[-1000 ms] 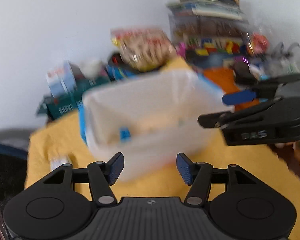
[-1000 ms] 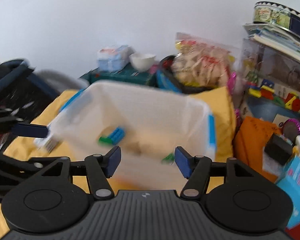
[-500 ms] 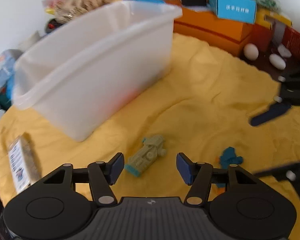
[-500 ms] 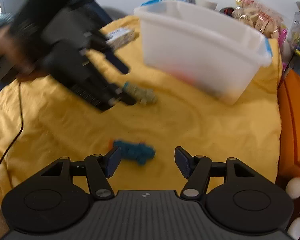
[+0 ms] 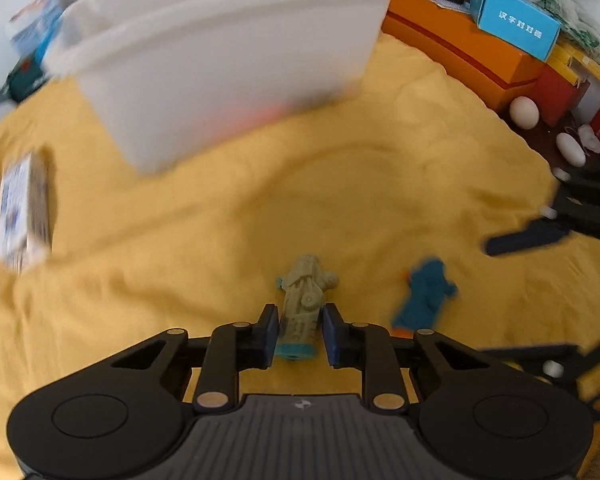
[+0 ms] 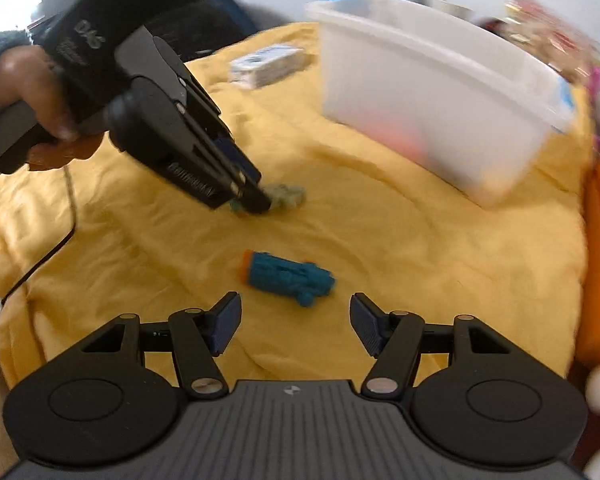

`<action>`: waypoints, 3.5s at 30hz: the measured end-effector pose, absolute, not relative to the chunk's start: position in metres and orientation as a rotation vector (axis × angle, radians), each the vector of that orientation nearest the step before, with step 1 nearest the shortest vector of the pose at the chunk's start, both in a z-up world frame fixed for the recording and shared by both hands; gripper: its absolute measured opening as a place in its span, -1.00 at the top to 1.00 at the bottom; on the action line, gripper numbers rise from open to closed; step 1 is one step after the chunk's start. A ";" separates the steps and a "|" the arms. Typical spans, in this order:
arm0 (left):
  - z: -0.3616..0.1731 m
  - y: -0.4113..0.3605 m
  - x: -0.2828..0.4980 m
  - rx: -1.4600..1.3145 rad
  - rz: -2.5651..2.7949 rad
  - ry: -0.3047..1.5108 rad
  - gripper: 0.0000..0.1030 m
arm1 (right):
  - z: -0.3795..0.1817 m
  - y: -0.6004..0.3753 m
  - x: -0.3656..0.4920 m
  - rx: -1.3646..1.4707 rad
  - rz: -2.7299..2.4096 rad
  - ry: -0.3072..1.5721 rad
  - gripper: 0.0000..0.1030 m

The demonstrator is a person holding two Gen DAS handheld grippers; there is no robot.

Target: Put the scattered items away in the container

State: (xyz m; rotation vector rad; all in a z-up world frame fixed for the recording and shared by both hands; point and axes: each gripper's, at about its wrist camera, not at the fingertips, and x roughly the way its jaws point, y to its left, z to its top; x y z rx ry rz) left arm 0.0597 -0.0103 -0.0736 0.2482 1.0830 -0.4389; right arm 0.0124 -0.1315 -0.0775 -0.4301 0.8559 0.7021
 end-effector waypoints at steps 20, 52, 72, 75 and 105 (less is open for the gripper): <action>-0.081 -0.014 0.044 0.188 -0.396 1.102 0.44 | -0.104 -0.134 0.053 -0.328 0.624 1.040 0.05; 0.061 -0.007 0.236 0.140 -0.176 0.817 0.44 | 0.049 -0.148 0.213 -0.112 0.233 0.720 0.16; 0.062 0.011 0.202 0.080 -0.145 0.626 -0.47 | 0.028 -0.144 0.221 -0.077 0.184 0.779 -0.40; 0.063 0.016 0.183 0.063 -0.160 0.574 -0.48 | 0.034 -0.141 0.207 -0.100 0.186 0.753 -0.46; 0.073 -0.003 0.206 0.099 -0.030 0.838 -0.80 | 0.033 -0.134 0.213 -0.237 0.227 0.885 -0.59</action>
